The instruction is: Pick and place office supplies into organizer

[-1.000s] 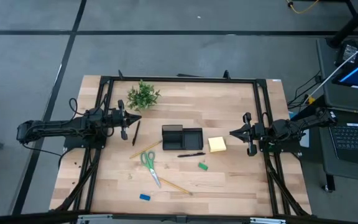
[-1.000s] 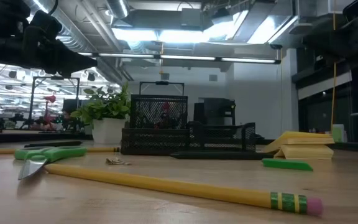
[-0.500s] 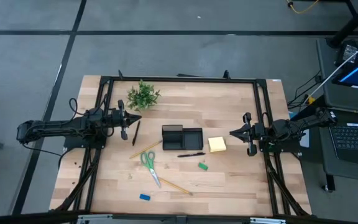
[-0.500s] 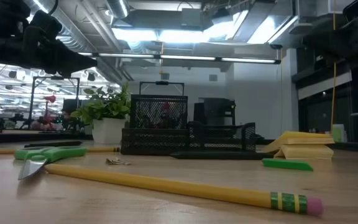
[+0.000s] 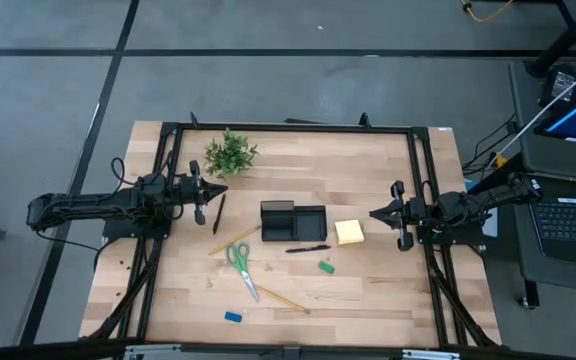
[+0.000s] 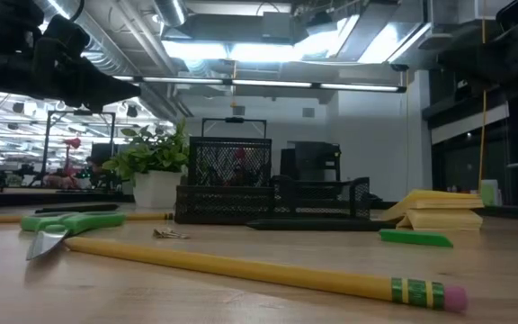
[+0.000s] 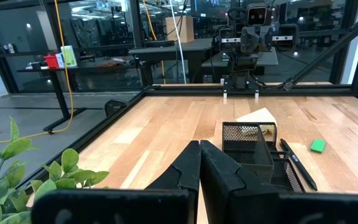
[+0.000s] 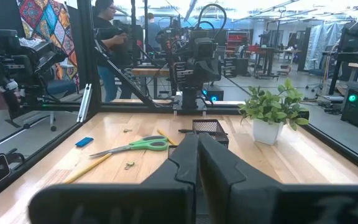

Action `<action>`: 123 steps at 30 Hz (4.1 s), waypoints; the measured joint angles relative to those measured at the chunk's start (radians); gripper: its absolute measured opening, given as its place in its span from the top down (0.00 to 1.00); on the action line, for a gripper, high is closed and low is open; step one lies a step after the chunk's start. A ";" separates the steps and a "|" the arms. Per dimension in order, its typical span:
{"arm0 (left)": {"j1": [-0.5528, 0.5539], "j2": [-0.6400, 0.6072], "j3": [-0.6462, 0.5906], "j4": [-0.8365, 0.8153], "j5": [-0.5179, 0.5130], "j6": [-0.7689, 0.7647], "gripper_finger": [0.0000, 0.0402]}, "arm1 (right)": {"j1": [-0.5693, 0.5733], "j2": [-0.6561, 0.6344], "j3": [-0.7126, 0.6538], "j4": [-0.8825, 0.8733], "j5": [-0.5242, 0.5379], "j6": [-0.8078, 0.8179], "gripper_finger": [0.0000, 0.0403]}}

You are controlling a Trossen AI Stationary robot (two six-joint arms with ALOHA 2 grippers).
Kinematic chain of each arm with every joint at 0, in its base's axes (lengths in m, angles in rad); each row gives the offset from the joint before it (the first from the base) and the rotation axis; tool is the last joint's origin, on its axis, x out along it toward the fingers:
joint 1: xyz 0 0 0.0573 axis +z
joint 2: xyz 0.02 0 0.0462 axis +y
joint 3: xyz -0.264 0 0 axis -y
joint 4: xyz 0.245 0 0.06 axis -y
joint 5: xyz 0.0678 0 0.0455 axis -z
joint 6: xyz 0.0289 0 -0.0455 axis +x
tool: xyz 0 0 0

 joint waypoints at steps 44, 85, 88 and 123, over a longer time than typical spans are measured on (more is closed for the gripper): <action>0.000 0.000 0.000 -0.057 0.199 -0.012 0.99 | 0.000 0.000 0.000 -0.098 0.000 0.051 0.96; 0.000 0.000 0.000 0.004 0.045 0.025 0.84 | 0.000 0.004 0.056 0.044 0.030 0.047 0.95; 0.000 0.000 0.001 0.004 0.044 0.025 0.81 | 0.000 0.012 0.056 0.036 0.051 0.051 0.90; -0.001 0.132 0.278 -0.252 0.106 -0.016 0.74 | 0.001 0.110 0.260 -0.173 0.057 0.000 0.64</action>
